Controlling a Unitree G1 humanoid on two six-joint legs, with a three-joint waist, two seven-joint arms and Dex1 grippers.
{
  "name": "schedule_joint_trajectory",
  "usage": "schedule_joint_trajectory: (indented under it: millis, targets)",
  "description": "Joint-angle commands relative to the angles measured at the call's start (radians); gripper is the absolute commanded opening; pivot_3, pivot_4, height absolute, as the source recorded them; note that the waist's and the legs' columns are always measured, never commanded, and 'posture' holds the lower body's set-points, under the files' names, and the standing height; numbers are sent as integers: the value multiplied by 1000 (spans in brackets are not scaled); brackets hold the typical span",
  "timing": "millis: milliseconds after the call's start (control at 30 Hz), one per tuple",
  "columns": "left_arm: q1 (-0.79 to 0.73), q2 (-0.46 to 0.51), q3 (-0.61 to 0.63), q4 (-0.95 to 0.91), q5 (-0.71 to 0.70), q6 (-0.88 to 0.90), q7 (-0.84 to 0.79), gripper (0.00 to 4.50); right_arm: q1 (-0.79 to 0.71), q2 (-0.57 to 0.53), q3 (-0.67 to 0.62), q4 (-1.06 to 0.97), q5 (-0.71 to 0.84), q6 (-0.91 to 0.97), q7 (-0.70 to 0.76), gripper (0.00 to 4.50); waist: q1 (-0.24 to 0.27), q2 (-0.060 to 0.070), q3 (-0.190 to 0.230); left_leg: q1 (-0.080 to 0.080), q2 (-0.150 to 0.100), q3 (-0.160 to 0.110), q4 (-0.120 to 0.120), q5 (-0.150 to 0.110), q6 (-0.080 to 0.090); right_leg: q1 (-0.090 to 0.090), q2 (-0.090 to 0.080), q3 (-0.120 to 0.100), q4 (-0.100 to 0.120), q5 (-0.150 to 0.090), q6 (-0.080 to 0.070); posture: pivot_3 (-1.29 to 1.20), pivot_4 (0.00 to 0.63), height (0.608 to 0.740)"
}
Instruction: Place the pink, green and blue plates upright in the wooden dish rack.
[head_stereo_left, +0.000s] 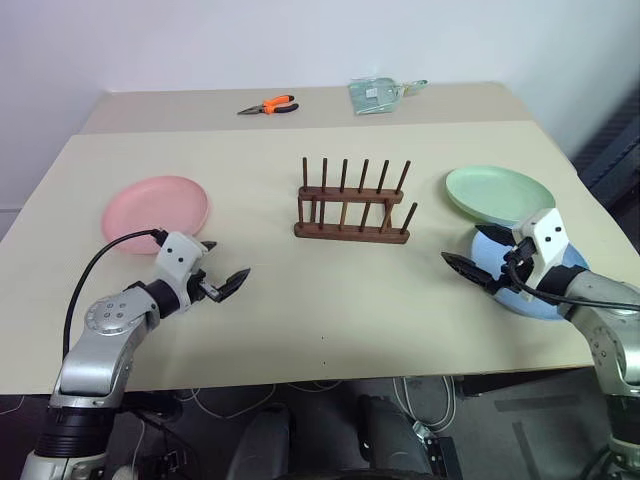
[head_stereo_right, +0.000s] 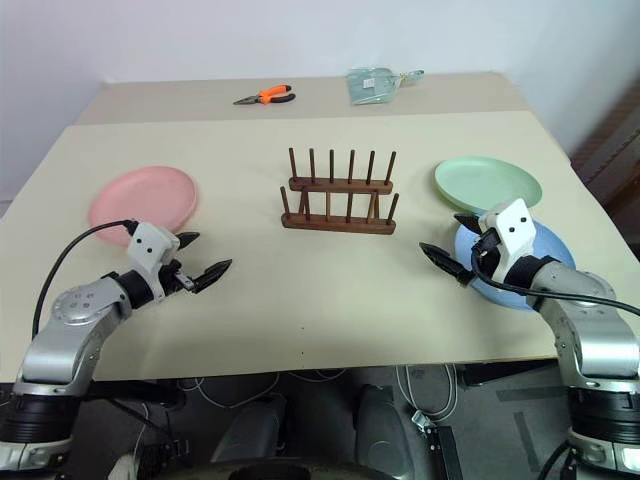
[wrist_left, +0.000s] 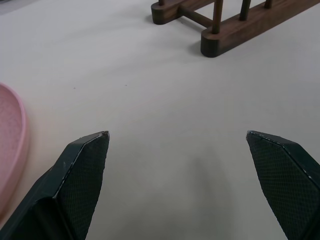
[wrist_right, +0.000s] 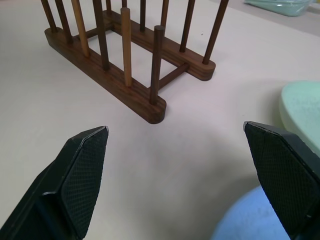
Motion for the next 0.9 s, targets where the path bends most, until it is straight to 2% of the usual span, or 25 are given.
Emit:
schedule_joint_trajectory:
  millis: [33, 200, 367, 467, 600, 767, 867, 900]
  targets:
    - [-9, 6, 20, 4, 3, -35, -1, 4500, -39, 11, 14, -4, -32, -62, -19, 4430, 0, 0, 0, 0, 0, 0, 0, 0, 0, 0, 0, 0, 0, 0, 0, 0, 150, 740]
    - [-36, -8, 3, 46, -2, -50, -15, 4500, -45, 12, 21, 2, -22, -57, -9, 4430, 2, 0, 0, 0, 0, 0, 0, 0, 0, 0, 0, 0, 0, 0, 0, 0, 150, 740]
    - [-184, -31, -79, 222, 15, -91, -108, 4500, 0, 29, 58, -112, 16, 5, -8, 4430, 5, 0, 0, 0, 0, 0, 1, 0, 0, 0, 0, 0, 0, 0, 0, 0, 150, 740]
    - [-321, -59, -158, 409, 69, -177, -181, 4500, 32, 65, 84, -184, 0, 22, -60, 4430, 4, 0, 0, 0, -1, 0, 1, 0, 0, 0, 0, 0, 0, 1, 2, 0, 150, 740]
    - [-590, -160, -248, 799, 139, -297, -281, 4500, 109, 113, 91, -309, -18, 48, -153, 4430, 15, -1, 0, -1, -1, 0, 1, 0, 0, 0, 0, -1, 0, 2, 3, 0, 150, 740]
    - [-809, -272, -305, 1174, 235, -451, -307, 4500, 213, 159, 88, -439, -46, 73, -253, 4430, 23, -1, 0, -2, -1, 0, 2, 0, 0, 0, 0, 0, 0, 2, 4, 0, 150, 740]
    - [-872, -327, -307, 1296, 269, -502, -299, 3678, 281, 173, 83, -500, -63, 81, -296, 4500, 23, -2, 0, -1, -1, 0, 2, 0, 1, 0, 0, 0, 0, 2, 4, 0, 150, 740]
    - [-882, -338, -305, 1321, 278, -514, -291, 3237, 299, 178, 80, -517, -63, 84, -307, 4500, 23, -2, 0, -1, -1, 0, 3, 0, 1, 0, 0, 0, 0, 2, 4, 0, 150, 740]
